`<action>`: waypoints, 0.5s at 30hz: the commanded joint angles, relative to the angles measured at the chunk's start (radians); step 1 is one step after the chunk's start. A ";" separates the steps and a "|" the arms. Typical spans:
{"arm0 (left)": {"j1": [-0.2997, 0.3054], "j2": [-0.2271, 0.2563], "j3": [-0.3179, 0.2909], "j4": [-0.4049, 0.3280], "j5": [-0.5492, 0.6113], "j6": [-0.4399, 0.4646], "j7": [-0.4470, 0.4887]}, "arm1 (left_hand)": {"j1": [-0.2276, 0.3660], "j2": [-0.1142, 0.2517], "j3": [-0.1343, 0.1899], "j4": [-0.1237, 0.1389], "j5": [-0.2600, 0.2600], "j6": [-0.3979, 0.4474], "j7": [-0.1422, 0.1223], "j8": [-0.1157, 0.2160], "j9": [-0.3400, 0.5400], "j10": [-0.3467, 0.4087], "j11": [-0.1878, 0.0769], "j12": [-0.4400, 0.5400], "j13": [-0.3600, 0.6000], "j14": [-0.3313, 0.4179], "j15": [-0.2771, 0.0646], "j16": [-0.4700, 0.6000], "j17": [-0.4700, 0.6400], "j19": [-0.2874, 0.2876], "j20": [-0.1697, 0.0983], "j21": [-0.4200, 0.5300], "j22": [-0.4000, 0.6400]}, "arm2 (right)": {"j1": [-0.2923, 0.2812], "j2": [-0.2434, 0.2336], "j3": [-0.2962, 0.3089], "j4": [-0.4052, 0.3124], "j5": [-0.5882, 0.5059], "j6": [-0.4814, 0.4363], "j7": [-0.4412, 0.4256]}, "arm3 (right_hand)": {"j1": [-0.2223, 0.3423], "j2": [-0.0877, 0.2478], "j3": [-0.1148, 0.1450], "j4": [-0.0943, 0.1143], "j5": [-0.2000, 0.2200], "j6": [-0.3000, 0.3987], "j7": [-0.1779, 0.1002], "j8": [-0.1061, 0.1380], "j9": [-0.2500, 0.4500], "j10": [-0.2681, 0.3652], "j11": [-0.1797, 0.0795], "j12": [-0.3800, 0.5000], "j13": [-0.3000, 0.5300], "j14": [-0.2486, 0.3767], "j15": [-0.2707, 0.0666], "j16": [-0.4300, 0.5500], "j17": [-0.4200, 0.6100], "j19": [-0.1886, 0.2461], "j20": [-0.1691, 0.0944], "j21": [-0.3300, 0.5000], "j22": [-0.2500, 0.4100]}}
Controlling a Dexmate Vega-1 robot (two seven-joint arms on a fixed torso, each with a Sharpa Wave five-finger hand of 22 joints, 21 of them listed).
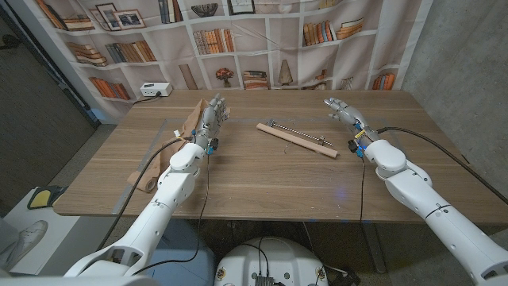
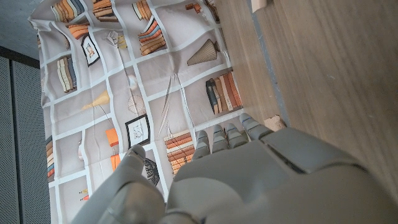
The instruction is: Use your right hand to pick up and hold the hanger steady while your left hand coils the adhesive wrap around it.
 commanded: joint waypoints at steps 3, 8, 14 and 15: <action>0.003 0.012 -0.012 -0.001 -0.003 0.009 -0.012 | 0.008 0.003 0.003 -0.007 0.007 0.006 -0.005 0.003 0.002 -0.002 0.003 0.005 0.003 -0.004 0.002 0.008 0.002 0.006 0.002 0.005 0.001 | -0.006 -0.030 -0.033 -0.052 -0.064 -0.034 -0.055 | 0.013 -0.001 0.003 -0.008 -0.003 0.006 0.010 0.005 0.003 0.016 0.000 0.010 0.005 0.011 -0.003 0.004 0.003 0.013 0.003 0.006 0.002; 0.007 0.019 -0.015 -0.003 0.003 0.008 -0.011 | 0.008 0.003 0.003 -0.008 0.007 0.006 -0.004 0.004 0.002 -0.002 0.002 0.005 0.003 -0.005 0.003 0.008 0.002 0.006 0.002 0.005 0.001 | -0.010 -0.041 -0.040 -0.072 -0.077 -0.047 -0.065 | 0.017 -0.001 0.004 -0.009 -0.003 0.008 0.010 0.005 0.003 0.018 0.001 0.010 0.005 0.012 -0.004 0.004 0.003 0.015 0.003 0.005 0.002; 0.008 0.025 -0.020 0.000 0.003 -0.001 -0.014 | 0.007 0.003 0.002 -0.008 0.006 0.006 -0.004 0.003 0.002 -0.001 0.000 0.005 0.003 -0.005 0.001 0.008 0.002 0.005 0.001 0.005 0.001 | -0.015 -0.055 -0.048 -0.093 -0.093 -0.070 -0.075 | 0.022 -0.002 0.004 -0.011 -0.003 0.012 0.008 0.006 0.003 0.022 0.000 0.011 0.005 0.015 -0.005 0.004 0.004 0.016 0.004 0.004 0.002; 0.007 0.025 -0.021 0.003 0.003 -0.005 -0.016 | 0.007 0.002 0.001 -0.009 0.006 0.006 -0.006 0.003 0.002 -0.001 0.000 0.005 0.003 -0.005 0.001 0.008 0.002 0.005 0.001 0.005 0.001 | -0.015 -0.056 -0.048 -0.094 -0.089 -0.071 -0.071 | 0.023 -0.002 0.004 -0.011 -0.003 0.014 0.007 0.006 0.003 0.023 -0.001 0.011 0.005 0.014 -0.005 0.004 0.004 0.015 0.005 0.003 0.002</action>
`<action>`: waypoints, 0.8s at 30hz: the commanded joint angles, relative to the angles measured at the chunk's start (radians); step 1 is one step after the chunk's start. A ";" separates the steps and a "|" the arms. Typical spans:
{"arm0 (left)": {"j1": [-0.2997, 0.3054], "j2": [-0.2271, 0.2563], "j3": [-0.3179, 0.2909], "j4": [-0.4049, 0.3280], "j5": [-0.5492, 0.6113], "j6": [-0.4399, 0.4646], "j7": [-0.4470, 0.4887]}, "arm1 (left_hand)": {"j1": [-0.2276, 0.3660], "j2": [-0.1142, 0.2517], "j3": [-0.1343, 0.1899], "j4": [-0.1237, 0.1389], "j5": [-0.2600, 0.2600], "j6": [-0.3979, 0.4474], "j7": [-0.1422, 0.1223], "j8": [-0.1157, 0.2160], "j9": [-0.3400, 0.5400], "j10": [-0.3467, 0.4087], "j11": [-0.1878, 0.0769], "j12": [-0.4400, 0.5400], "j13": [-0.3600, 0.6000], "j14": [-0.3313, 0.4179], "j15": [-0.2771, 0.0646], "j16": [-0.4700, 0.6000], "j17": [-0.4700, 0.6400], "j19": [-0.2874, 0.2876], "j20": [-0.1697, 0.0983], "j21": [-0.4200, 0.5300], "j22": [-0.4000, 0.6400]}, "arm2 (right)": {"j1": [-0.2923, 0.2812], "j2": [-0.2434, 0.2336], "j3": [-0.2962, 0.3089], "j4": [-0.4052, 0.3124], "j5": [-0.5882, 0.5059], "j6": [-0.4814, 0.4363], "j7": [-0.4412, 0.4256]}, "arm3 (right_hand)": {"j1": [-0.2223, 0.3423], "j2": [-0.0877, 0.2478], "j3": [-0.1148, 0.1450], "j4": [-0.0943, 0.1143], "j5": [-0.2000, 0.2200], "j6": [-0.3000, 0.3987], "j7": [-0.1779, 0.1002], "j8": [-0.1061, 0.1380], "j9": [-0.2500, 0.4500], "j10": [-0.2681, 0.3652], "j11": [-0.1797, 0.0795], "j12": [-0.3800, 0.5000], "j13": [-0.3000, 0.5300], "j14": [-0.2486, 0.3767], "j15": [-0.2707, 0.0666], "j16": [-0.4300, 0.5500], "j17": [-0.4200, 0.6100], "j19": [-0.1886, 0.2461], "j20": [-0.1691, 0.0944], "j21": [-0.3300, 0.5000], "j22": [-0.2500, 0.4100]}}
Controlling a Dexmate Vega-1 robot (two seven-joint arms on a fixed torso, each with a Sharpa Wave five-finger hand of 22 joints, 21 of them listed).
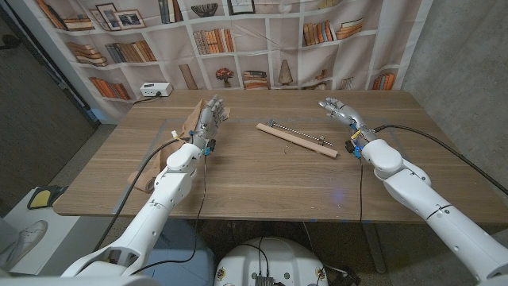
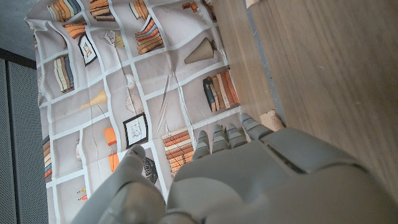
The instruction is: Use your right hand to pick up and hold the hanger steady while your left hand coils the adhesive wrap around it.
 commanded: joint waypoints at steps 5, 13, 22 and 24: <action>0.000 0.012 -0.011 0.002 0.002 -0.002 -0.002 | 0.006 0.000 0.000 -0.009 0.006 0.007 -0.005 0.004 0.002 -0.001 0.003 0.005 0.003 -0.005 0.000 0.008 0.002 0.005 0.000 0.005 0.001 | -0.006 -0.038 -0.026 -0.050 -0.053 -0.047 -0.030 | 0.018 -0.002 0.000 -0.008 -0.003 0.013 0.001 0.007 0.003 0.016 -0.005 0.005 0.005 0.002 -0.002 0.000 0.005 0.000 0.001 -0.002 0.002; 0.001 0.016 -0.011 -0.006 0.004 0.005 -0.001 | 0.005 -0.004 -0.003 -0.011 0.006 0.010 -0.002 0.004 0.002 0.001 0.006 0.006 0.003 -0.006 0.002 0.008 0.002 0.005 0.000 0.005 0.001 | -0.007 -0.055 -0.036 -0.064 -0.071 -0.050 -0.031 | 0.025 -0.002 0.001 -0.009 -0.003 0.015 0.000 0.006 0.003 0.017 -0.009 0.005 0.006 -0.001 -0.004 -0.001 0.006 -0.003 -0.001 -0.004 0.002; 0.002 0.020 -0.012 -0.013 0.001 0.015 -0.002 | 0.004 -0.006 -0.005 -0.012 0.006 0.015 -0.001 0.006 0.002 0.005 0.005 0.007 0.003 -0.006 0.001 0.008 0.002 0.005 0.000 0.005 0.001 | -0.018 -0.081 -0.035 -0.088 -0.087 -0.068 -0.035 | 0.035 -0.001 0.003 -0.011 -0.003 0.016 -0.004 0.004 0.003 0.015 -0.014 0.002 0.006 -0.010 -0.006 -0.006 0.007 -0.013 0.001 -0.009 0.002; -0.010 0.024 -0.008 -0.005 0.002 0.020 -0.014 | 0.004 -0.006 -0.005 -0.012 0.006 0.016 0.000 0.006 0.002 0.005 0.004 0.007 0.003 -0.007 0.002 0.008 0.002 0.005 0.000 0.005 0.001 | -0.020 -0.085 -0.036 -0.097 -0.101 -0.075 -0.048 | 0.037 -0.001 0.004 -0.011 -0.003 0.018 -0.005 0.004 0.003 0.019 -0.013 0.003 0.006 -0.007 -0.004 -0.005 0.007 -0.012 0.006 -0.009 0.002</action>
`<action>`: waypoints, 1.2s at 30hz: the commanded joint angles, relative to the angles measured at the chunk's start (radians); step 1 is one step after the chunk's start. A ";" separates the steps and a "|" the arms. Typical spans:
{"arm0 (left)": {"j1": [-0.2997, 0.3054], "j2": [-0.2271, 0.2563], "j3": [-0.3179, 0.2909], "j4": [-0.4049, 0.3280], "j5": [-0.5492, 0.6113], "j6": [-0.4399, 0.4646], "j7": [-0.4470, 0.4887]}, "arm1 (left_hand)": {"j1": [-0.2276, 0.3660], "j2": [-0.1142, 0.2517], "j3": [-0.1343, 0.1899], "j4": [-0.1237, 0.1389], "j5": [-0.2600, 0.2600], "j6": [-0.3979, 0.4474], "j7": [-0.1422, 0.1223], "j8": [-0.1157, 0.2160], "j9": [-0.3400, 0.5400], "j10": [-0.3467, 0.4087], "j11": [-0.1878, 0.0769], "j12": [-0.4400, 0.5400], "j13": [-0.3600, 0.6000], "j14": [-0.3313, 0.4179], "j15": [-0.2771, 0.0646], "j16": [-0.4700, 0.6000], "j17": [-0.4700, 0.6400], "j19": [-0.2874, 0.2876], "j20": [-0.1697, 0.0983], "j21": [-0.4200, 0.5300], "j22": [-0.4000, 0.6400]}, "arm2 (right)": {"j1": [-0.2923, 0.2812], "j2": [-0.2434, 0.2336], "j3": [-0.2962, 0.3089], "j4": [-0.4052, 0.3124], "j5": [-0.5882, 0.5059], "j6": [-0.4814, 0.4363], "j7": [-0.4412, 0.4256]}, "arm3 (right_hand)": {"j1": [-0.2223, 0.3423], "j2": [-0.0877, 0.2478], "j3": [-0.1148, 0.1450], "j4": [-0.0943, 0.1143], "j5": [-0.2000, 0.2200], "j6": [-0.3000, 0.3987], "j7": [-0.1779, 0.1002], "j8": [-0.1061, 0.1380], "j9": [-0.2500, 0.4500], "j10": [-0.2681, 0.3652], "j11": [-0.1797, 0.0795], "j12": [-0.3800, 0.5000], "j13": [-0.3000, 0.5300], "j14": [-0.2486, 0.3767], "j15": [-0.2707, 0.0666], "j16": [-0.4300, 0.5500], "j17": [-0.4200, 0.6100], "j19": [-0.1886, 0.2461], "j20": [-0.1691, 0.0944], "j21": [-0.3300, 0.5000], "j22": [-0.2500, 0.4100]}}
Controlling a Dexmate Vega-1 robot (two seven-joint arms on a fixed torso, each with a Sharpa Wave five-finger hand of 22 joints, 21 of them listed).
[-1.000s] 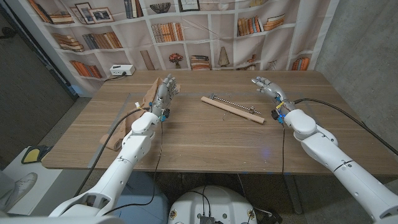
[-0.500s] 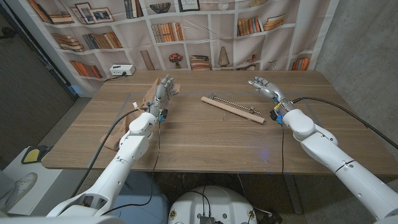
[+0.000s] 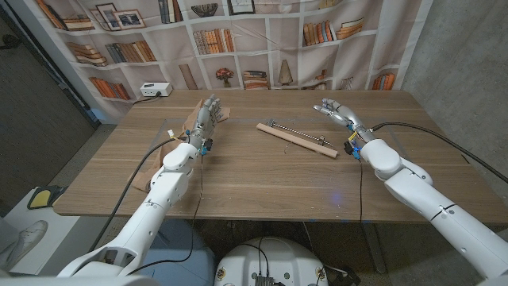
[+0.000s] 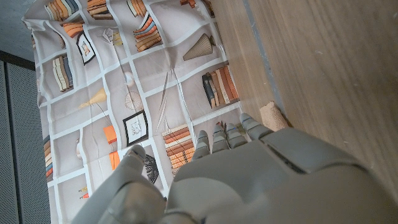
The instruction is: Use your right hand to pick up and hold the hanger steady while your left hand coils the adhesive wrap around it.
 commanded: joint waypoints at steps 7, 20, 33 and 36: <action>-0.026 0.007 0.006 0.006 0.009 0.010 -0.013 | 0.007 -0.004 0.003 -0.008 0.006 0.009 -0.001 0.006 0.002 0.009 0.011 0.008 0.003 -0.017 0.001 0.004 0.001 0.001 -0.002 0.003 0.001 | -0.012 -0.040 -0.016 -0.057 -0.071 -0.049 -0.043 | 0.024 0.002 0.005 -0.003 -0.002 0.013 -0.004 0.005 0.004 0.021 -0.006 0.004 0.002 0.012 -0.008 0.006 0.003 0.008 0.006 0.002 0.002; -0.021 0.014 0.005 -0.004 0.013 0.014 -0.016 | 0.011 -0.001 0.005 -0.012 0.006 0.011 0.000 0.006 0.002 0.009 0.007 0.008 0.003 -0.018 0.002 0.004 0.001 0.000 -0.002 0.003 0.001 | -0.025 -0.044 -0.023 -0.074 -0.114 -0.041 -0.099 | 0.060 0.009 0.014 -0.008 0.000 0.051 -0.023 0.014 0.004 0.060 -0.036 0.014 0.004 0.057 -0.040 0.022 0.006 0.045 0.002 0.011 0.002; -0.023 0.011 0.012 0.010 0.021 0.002 -0.022 | 0.021 0.007 0.010 -0.020 0.006 0.002 -0.002 0.002 0.002 0.000 0.011 0.004 0.003 -0.026 0.001 0.002 0.000 -0.009 -0.002 0.001 0.001 | -0.023 -0.091 -0.044 -0.139 -0.172 -0.122 -0.086 | 0.073 0.010 0.016 -0.009 0.000 0.054 -0.025 0.012 0.004 0.067 -0.033 0.014 0.005 0.067 -0.040 0.025 0.007 0.050 -0.002 0.009 0.002; -0.020 0.011 0.013 0.008 0.022 0.003 -0.019 | 0.022 0.008 0.011 -0.022 0.005 0.002 -0.001 0.002 0.002 -0.001 0.008 0.004 0.003 -0.026 0.000 0.003 0.000 -0.009 -0.002 0.001 0.001 | -0.020 -0.102 -0.048 -0.151 -0.179 -0.140 -0.076 | 0.076 0.009 0.016 -0.009 0.000 0.055 -0.024 0.011 0.004 0.070 -0.033 0.014 0.005 0.070 -0.038 0.026 0.007 0.053 -0.002 0.010 0.002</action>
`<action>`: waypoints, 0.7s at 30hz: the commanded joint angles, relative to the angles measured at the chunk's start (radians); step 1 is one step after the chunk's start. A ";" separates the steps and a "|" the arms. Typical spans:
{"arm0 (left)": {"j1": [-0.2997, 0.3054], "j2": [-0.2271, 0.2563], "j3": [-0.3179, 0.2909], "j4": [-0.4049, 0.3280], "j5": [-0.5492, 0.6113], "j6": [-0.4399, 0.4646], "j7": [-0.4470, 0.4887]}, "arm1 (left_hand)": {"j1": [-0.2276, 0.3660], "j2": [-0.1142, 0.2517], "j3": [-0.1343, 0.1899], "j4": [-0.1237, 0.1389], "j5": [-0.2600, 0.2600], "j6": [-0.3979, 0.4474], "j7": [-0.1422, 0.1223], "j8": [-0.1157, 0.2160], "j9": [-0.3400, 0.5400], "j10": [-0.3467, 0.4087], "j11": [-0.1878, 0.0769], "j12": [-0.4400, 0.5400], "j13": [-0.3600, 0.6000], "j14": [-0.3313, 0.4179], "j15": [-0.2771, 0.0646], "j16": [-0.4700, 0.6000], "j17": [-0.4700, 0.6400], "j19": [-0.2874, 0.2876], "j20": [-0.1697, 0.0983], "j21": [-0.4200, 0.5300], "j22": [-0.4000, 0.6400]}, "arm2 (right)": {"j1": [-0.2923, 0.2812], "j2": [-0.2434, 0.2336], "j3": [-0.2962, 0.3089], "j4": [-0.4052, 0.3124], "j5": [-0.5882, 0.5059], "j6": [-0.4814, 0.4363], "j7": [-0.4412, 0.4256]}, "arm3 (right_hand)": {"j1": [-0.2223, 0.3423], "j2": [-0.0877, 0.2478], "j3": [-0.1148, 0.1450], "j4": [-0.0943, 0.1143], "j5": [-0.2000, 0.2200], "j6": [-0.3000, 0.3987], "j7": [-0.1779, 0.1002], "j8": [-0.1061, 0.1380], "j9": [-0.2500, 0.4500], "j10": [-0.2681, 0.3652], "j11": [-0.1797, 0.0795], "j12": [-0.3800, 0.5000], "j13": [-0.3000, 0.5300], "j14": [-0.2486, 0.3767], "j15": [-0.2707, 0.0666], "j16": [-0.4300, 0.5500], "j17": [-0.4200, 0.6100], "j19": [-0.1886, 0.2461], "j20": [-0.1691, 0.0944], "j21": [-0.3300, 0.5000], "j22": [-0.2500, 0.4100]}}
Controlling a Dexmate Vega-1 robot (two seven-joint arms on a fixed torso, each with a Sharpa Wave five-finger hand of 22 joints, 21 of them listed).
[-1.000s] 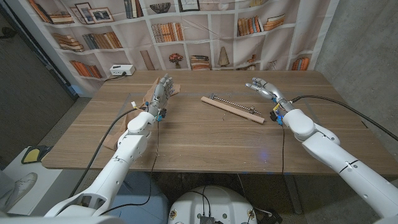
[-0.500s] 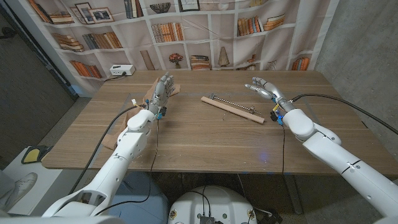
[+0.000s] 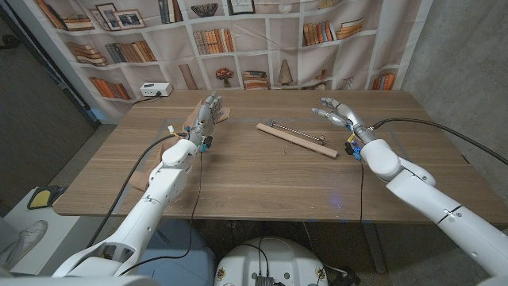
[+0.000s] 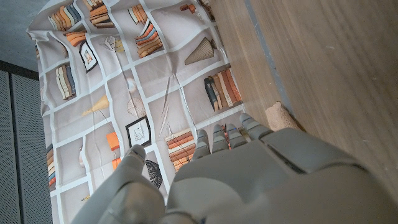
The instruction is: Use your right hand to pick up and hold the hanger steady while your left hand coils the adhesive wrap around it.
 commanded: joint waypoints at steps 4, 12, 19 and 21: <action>0.005 -0.003 0.003 0.004 0.005 -0.005 0.004 | 0.016 0.001 0.003 -0.010 0.005 -0.003 -0.003 0.002 0.002 -0.004 0.005 0.000 0.003 -0.012 0.001 0.003 0.002 0.001 0.000 0.001 0.003 | 0.007 -0.053 -0.026 -0.071 -0.069 -0.101 0.019 | 0.015 -0.003 0.007 -0.001 -0.001 0.008 0.002 0.001 0.004 0.016 0.004 0.006 0.006 0.017 0.002 0.009 0.003 0.017 0.004 0.005 0.002; 0.005 -0.001 0.005 0.004 0.010 -0.006 0.003 | 0.018 0.002 0.004 -0.013 0.005 -0.002 -0.003 0.003 0.002 -0.004 0.008 0.000 0.003 -0.013 0.001 0.003 0.002 0.000 0.000 0.001 0.003 | 0.001 -0.056 -0.031 -0.084 -0.089 -0.118 0.001 | 0.018 -0.004 0.006 0.001 -0.001 0.002 0.003 -0.003 0.004 0.023 0.002 0.008 0.006 0.018 0.003 0.008 0.004 0.020 0.006 0.004 0.002; 0.004 0.003 0.005 -0.001 0.009 0.002 0.001 | 0.019 0.002 0.004 -0.015 0.004 -0.002 -0.004 0.003 0.002 -0.003 0.007 0.000 0.003 -0.013 0.001 0.003 0.002 0.000 0.000 0.002 0.003 | 0.001 -0.064 -0.046 -0.105 -0.131 -0.157 -0.015 | 0.027 -0.002 0.007 0.003 -0.002 0.018 0.003 0.000 0.004 0.046 -0.005 0.013 0.007 0.042 -0.008 0.018 0.006 0.035 0.012 0.006 0.002; 0.003 0.005 0.005 -0.002 0.010 0.005 -0.001 | 0.020 0.002 0.004 -0.016 0.004 -0.002 -0.003 0.002 0.002 -0.003 0.007 0.001 0.003 -0.012 0.001 0.004 0.002 0.000 0.000 0.002 0.003 | -0.003 -0.058 -0.045 -0.102 -0.127 -0.152 -0.023 | 0.029 -0.002 0.007 0.003 -0.002 0.018 0.002 0.000 0.004 0.046 -0.005 0.013 0.008 0.043 -0.008 0.018 0.006 0.035 0.012 0.006 0.002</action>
